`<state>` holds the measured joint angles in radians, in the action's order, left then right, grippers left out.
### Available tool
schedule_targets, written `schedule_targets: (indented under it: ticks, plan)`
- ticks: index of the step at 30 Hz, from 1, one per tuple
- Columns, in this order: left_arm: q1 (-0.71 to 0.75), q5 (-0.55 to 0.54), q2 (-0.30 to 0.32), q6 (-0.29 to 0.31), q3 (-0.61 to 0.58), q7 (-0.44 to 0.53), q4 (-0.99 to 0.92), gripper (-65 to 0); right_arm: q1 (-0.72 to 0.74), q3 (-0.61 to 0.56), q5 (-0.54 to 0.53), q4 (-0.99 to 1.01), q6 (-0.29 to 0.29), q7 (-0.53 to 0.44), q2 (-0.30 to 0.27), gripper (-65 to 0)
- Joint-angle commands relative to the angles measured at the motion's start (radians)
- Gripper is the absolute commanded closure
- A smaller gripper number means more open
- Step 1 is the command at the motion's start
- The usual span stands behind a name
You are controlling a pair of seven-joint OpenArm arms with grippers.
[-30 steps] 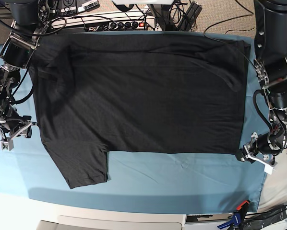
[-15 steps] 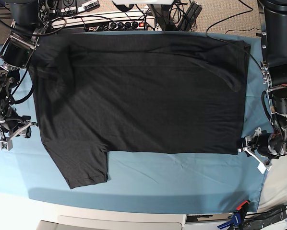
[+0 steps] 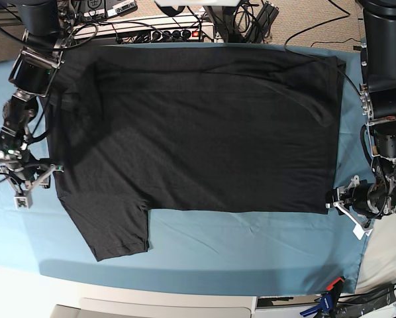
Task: Fold the T-shirt properly
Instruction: 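Grasp the hem corners with both grippers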
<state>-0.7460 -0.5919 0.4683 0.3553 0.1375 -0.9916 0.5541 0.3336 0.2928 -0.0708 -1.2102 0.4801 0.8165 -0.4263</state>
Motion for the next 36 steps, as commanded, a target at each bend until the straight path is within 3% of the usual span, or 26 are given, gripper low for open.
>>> schedule_targets:
  ticks: [1,7,18,30,36]
  plan:
    - [-0.038,-0.014,0.012,0.0,0.002,0.014,0.015,-20.7,0.028,-0.014,0.018,-0.018,-0.024,-0.039,-0.019,-25.8]
    - [-0.032,-0.014,0.005,0.0,0.002,0.021,0.015,-20.6,0.054,-0.103,0.091,-0.018,-0.108,-0.079,-0.016,-25.8]
    - [-0.021,-0.013,-0.025,-0.019,0.002,0.043,0.015,-20.6,0.303,-0.103,0.079,0.295,-0.105,-0.15,-0.016,-25.8]
    - [0.001,0.021,-0.019,-0.018,0.002,0.069,0.015,-20.7,0.465,-0.103,0.06,0.538,-0.096,-0.186,-0.016,-25.8]
    - [0.001,0.155,-0.013,-0.053,0.002,0.145,0.015,-20.7,0.455,-0.104,0.064,0.545,-0.095,-0.175,-0.003,-25.8]
